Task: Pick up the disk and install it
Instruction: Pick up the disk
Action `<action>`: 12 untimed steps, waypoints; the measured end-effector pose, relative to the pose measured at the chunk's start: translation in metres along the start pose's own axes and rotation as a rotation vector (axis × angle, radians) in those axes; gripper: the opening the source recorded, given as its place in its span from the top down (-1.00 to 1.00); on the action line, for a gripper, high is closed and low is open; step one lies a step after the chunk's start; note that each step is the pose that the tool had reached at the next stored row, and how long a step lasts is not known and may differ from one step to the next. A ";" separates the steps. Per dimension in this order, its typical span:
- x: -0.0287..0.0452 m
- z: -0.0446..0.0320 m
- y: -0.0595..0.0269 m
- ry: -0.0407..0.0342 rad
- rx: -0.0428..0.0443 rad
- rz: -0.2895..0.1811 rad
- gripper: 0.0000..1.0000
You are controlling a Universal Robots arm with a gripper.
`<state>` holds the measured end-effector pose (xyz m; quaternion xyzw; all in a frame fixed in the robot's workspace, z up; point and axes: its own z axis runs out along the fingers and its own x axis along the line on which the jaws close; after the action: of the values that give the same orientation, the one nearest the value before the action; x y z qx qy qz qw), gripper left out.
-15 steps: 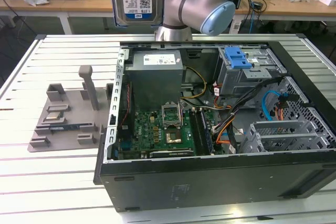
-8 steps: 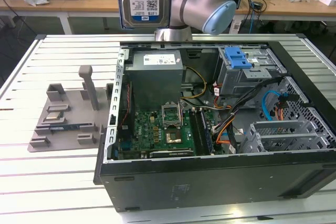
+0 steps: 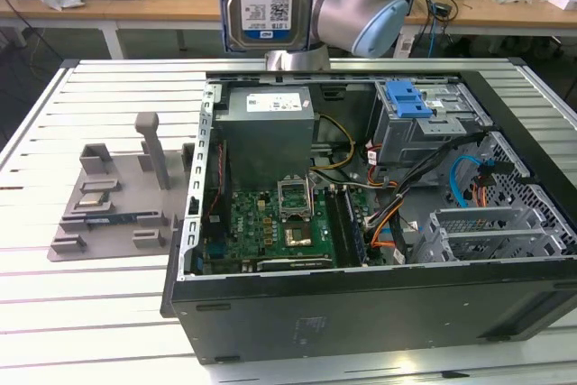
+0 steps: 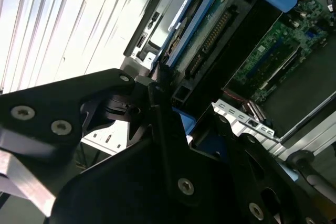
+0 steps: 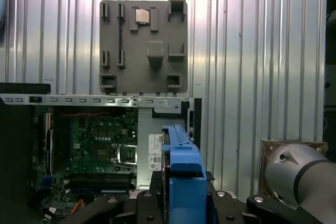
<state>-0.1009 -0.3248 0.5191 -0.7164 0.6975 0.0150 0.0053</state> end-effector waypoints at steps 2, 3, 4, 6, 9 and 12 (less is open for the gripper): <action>0.0022 -0.0001 -0.0065 0.0000 -0.0001 0.000 0.26; 0.0029 -0.0001 -0.0086 0.0000 -0.0001 0.000 0.26; 0.0034 -0.0001 -0.0101 0.0000 -0.0001 0.000 0.26; 0.0051 -0.0001 -0.0131 -0.0001 0.0000 0.000 0.26; 0.0075 -0.0001 -0.0151 0.0000 -0.0001 0.000 0.26; 0.0103 -0.0001 -0.0175 -0.0001 -0.0001 0.000 0.26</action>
<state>-0.0832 -0.3346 0.5186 -0.7164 0.6975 0.0150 0.0053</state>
